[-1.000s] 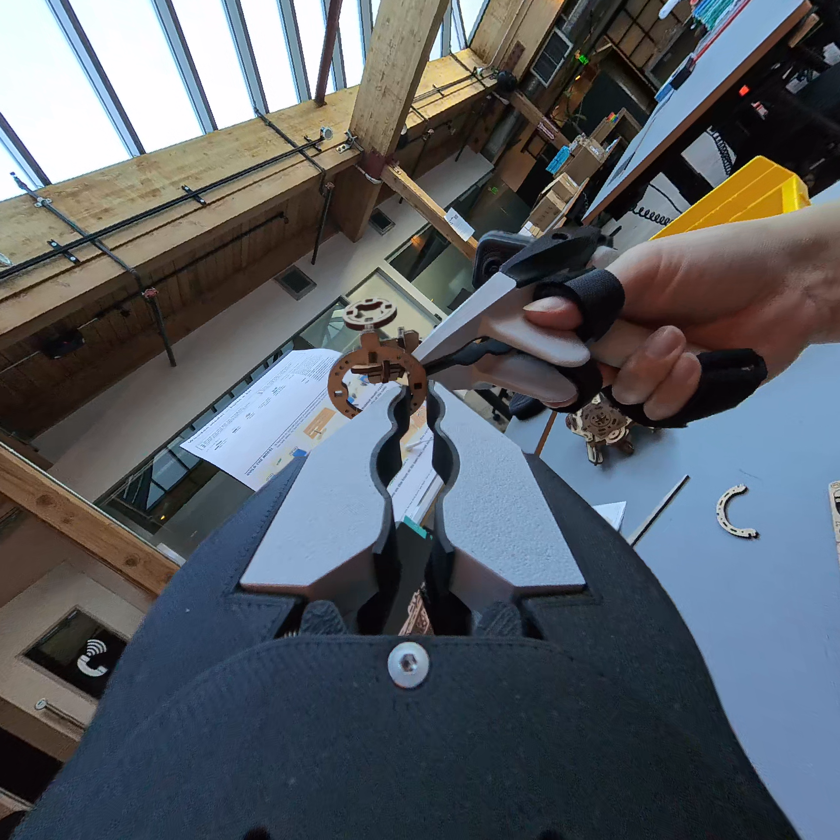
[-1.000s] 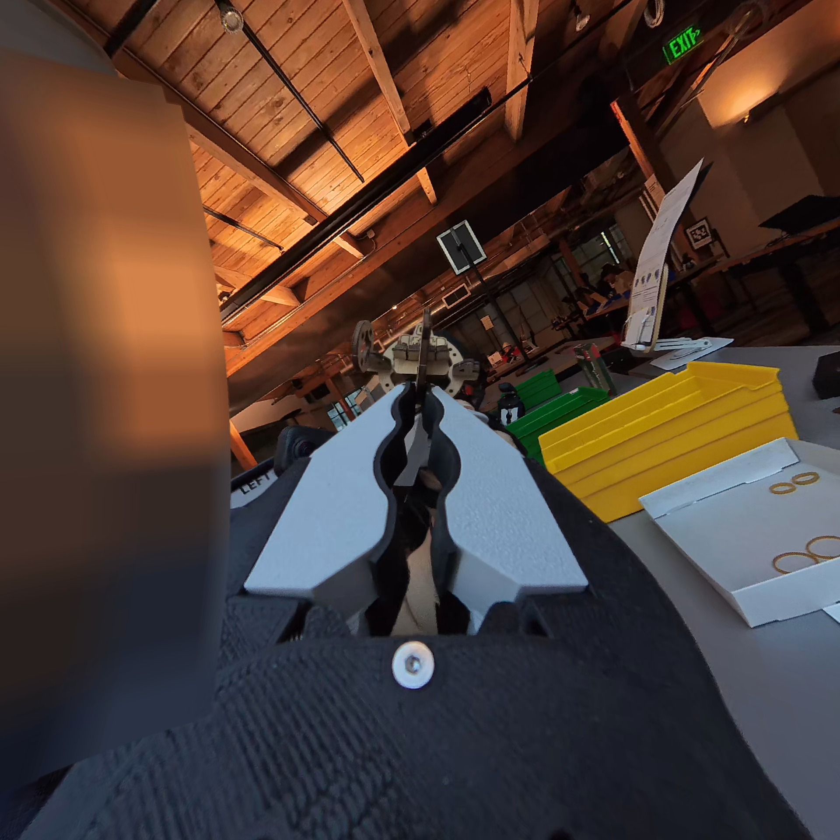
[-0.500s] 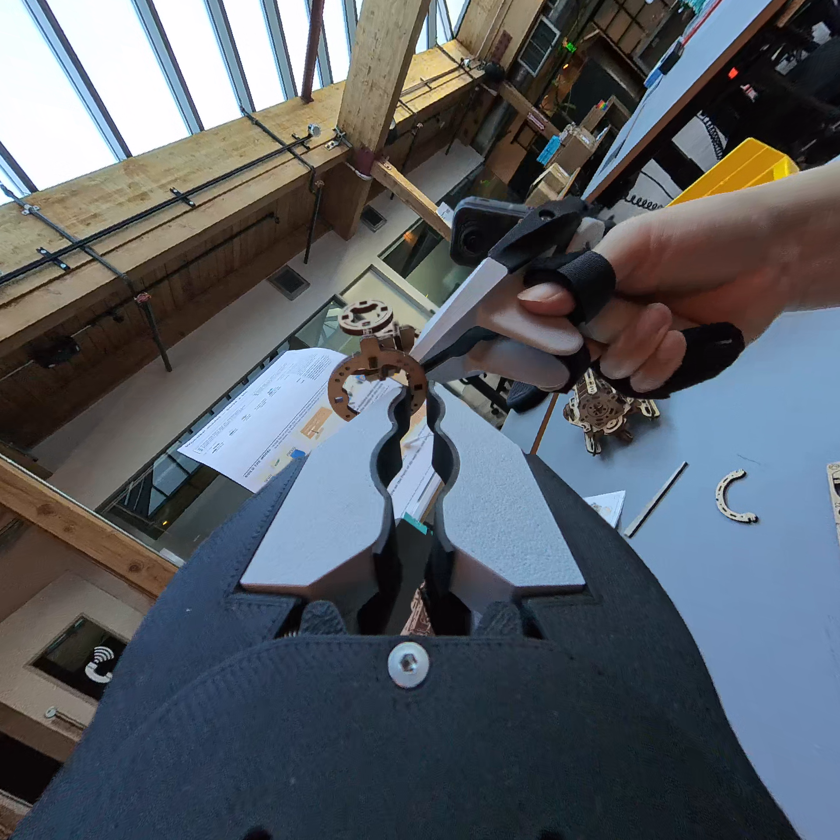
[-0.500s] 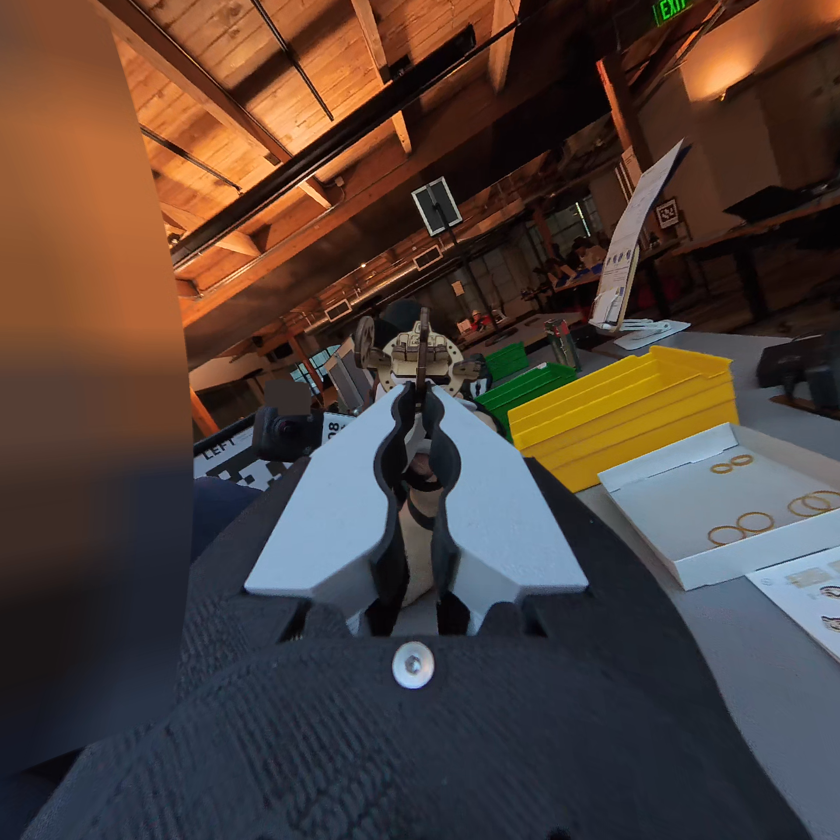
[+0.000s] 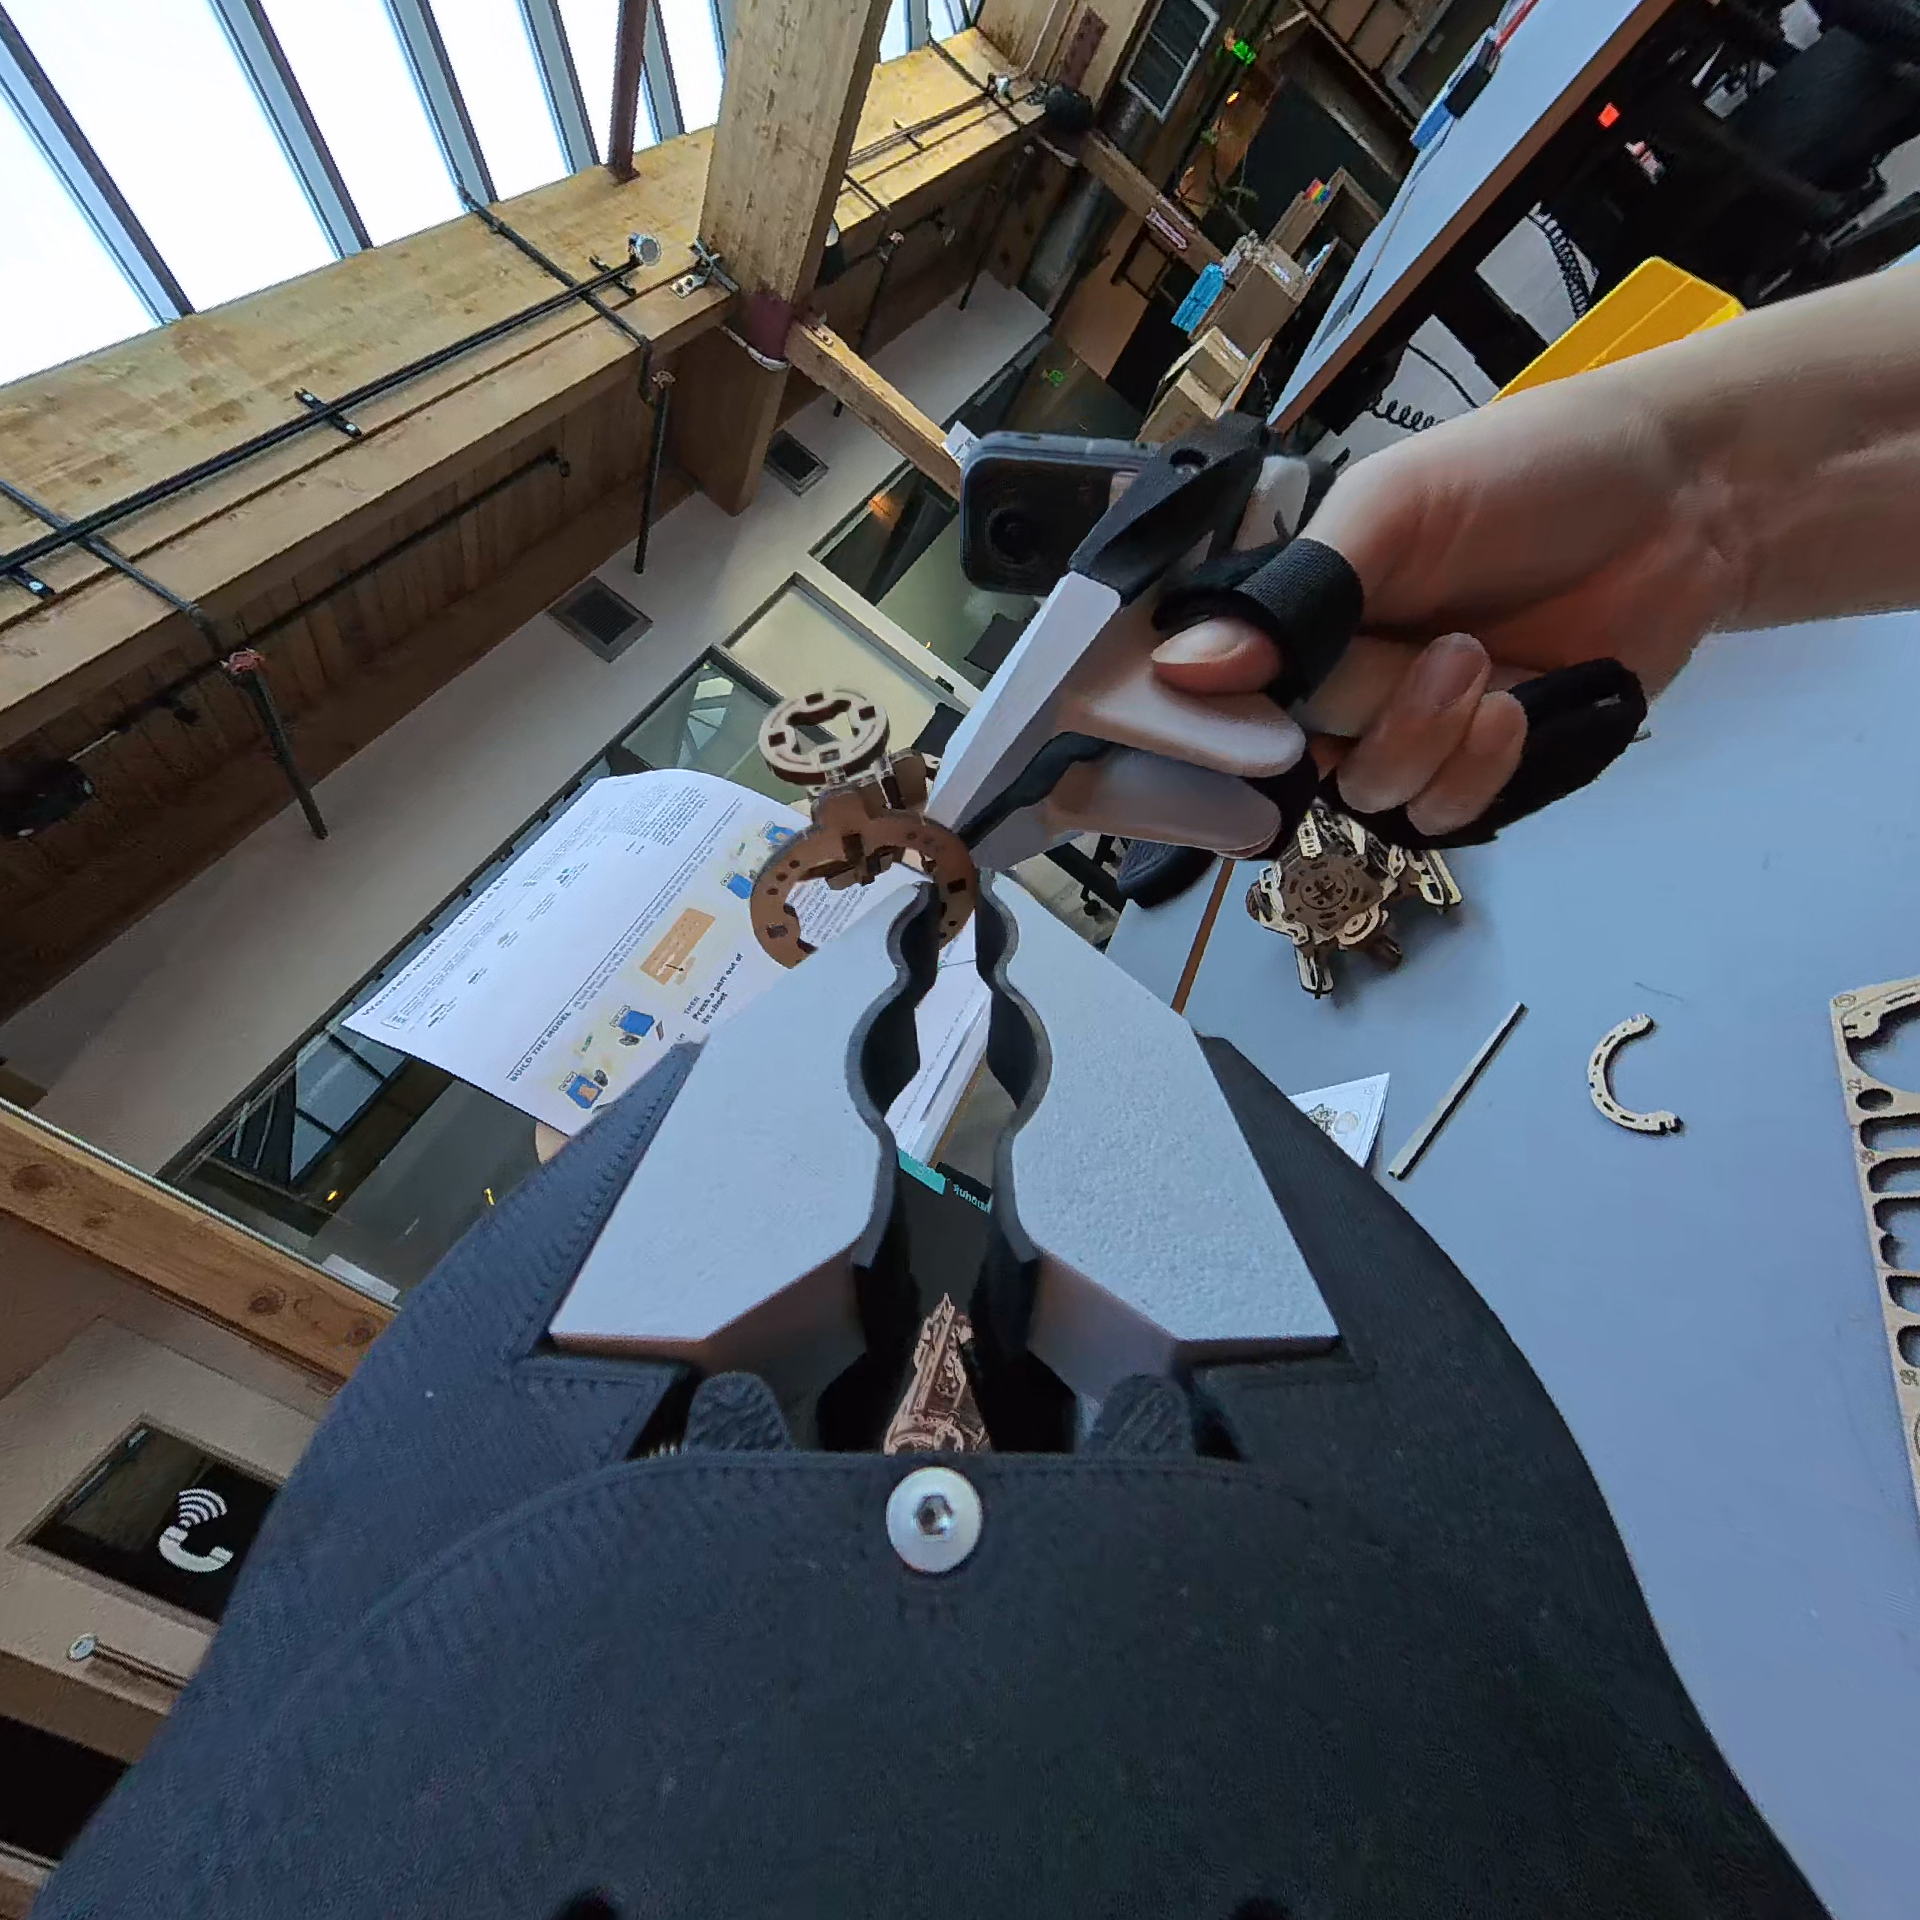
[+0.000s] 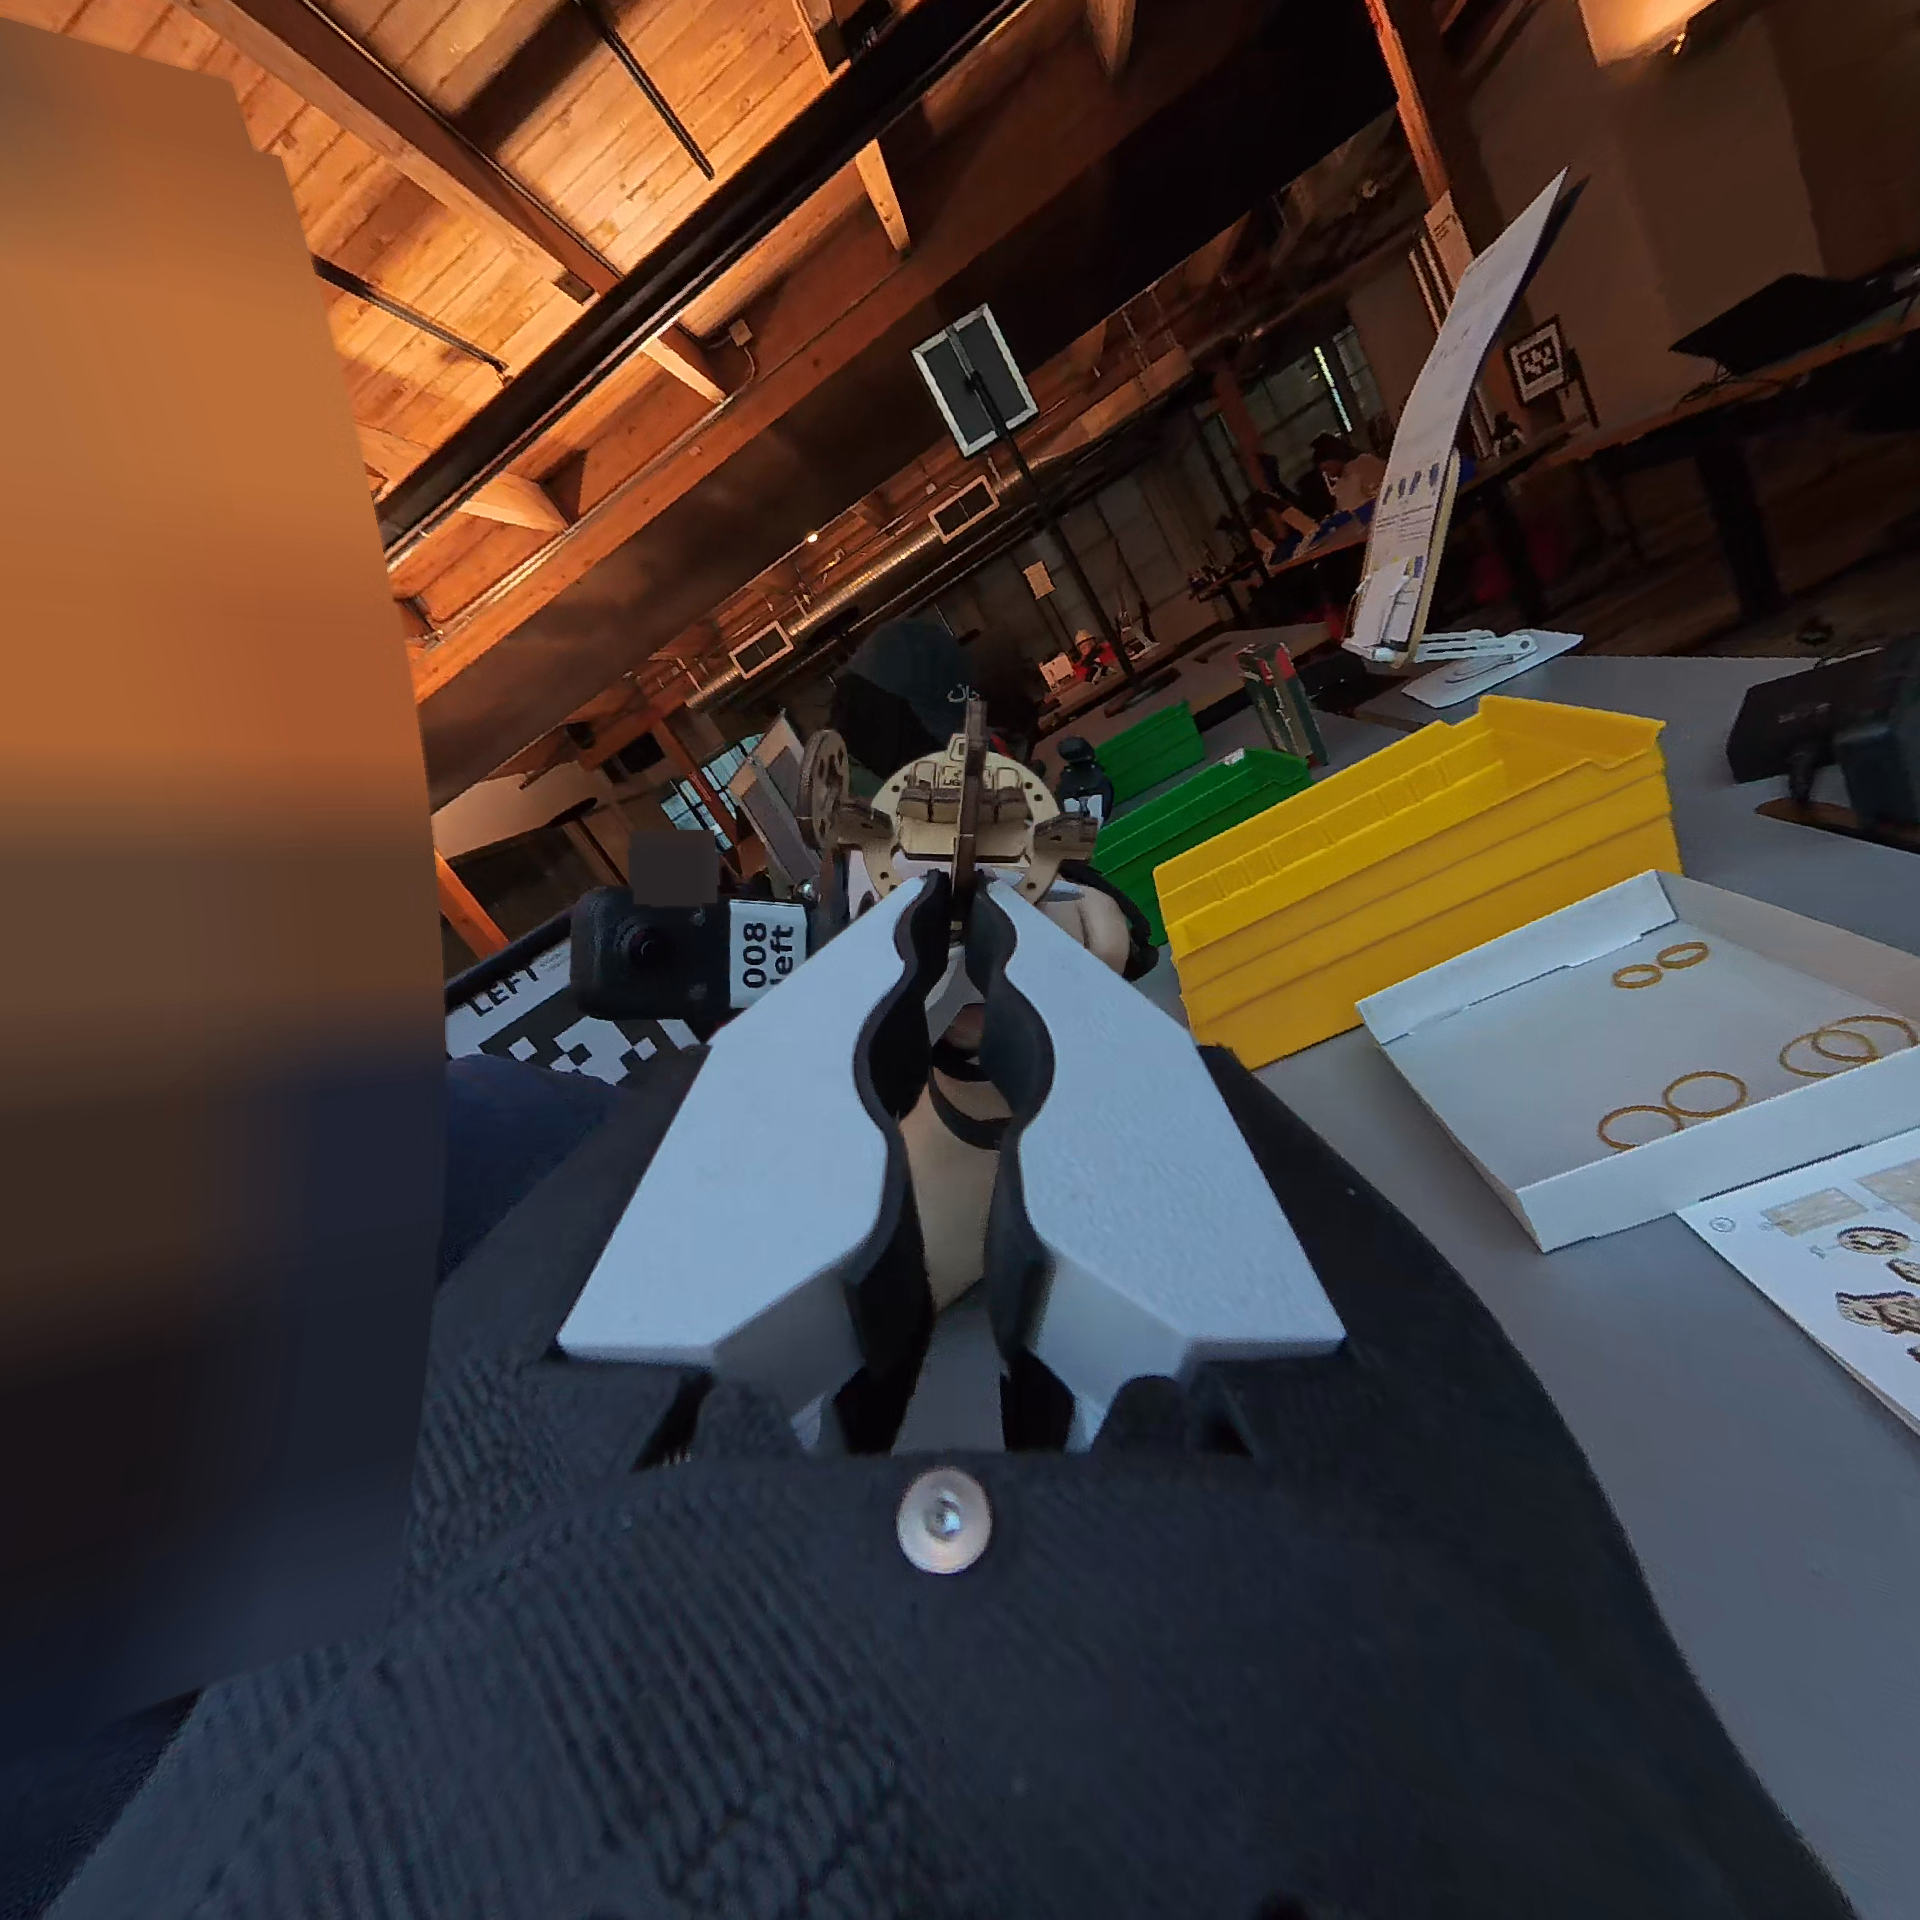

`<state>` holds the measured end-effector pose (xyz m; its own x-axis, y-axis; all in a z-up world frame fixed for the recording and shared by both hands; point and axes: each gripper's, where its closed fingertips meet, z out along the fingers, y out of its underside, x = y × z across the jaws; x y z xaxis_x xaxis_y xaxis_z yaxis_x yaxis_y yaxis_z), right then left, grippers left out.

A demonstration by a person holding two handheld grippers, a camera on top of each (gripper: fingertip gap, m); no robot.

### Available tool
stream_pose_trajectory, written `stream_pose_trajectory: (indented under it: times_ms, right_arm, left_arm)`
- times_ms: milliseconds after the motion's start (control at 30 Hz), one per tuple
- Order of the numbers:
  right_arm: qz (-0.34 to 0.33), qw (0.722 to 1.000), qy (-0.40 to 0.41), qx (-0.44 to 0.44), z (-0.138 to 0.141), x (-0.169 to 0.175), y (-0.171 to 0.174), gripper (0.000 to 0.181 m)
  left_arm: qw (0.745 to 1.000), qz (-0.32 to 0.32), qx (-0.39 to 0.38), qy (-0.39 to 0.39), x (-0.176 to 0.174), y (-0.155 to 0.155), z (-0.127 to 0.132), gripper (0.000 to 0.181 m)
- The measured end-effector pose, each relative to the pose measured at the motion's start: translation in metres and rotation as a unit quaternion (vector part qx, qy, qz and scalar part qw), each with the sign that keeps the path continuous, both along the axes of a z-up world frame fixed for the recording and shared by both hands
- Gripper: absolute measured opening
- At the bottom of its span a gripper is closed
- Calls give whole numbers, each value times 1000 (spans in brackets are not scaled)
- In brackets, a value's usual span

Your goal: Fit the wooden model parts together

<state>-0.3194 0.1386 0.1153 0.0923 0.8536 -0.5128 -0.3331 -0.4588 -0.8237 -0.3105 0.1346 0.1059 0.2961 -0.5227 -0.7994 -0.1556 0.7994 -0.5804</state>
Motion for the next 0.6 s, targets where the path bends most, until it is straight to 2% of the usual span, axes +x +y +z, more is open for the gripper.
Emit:
stream_pose_trajectory:
  times_ms: [33,167,333,600]
  right_arm:
    - [-2,1000,-8,5,0,0,-1,2]
    - [-41,998,-26,40,1,0,2,2]
    - [-44,997,-23,62,13,-1,-5,2]
    - [7,1000,10,28,17,-3,-13,2]
  left_arm:
    - [1000,-3,-1,0,0,-1,0,5]
    - [1000,-1,-10,-7,-1,3,2,5]
    - [999,-10,2,-42,-2,-5,12,6]
    - [998,-34,7,-51,-4,-15,16,5]
